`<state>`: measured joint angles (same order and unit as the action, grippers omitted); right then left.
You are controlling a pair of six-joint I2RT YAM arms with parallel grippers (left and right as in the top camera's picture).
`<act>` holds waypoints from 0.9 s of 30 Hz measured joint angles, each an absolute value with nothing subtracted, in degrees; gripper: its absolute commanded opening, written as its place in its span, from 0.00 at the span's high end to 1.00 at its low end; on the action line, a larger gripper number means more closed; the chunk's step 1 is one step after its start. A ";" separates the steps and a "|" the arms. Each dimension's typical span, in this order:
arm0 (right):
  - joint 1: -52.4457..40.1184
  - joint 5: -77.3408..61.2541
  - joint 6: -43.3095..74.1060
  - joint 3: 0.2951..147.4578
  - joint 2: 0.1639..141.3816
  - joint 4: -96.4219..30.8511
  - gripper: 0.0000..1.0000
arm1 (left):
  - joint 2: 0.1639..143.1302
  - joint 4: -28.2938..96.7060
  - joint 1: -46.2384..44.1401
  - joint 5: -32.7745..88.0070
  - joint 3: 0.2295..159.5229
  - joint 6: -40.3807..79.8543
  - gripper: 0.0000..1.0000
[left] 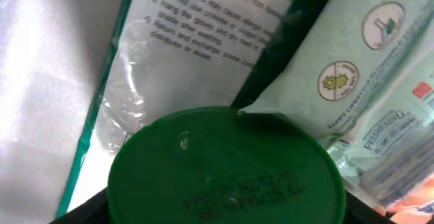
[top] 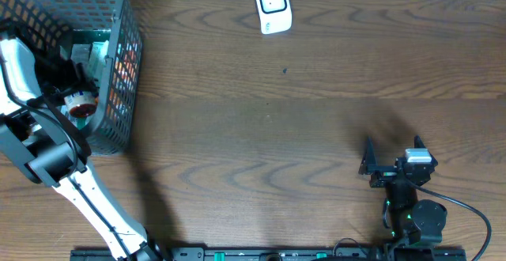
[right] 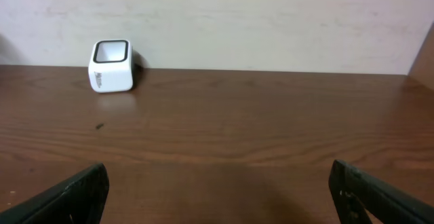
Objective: Scan the item barcode
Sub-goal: 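Grasp the green-lidded jar with the left gripper and lift it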
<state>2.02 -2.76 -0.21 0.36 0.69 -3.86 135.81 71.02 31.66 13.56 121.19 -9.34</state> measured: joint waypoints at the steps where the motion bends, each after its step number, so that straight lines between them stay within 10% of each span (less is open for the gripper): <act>1: 2.02 -2.74 -0.21 0.36 0.69 -3.86 0.01 | 135.81 71.02 31.66 13.56 121.21 -9.34 0.37; 27: 2.02 -2.76 -0.21 0.36 0.69 -3.86 0.01 | 100.16 65.58 31.55 12.78 121.84 -0.36 0.41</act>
<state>2.02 -2.76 -0.21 0.36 0.69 -3.86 100.16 65.58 31.55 12.78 121.84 -0.36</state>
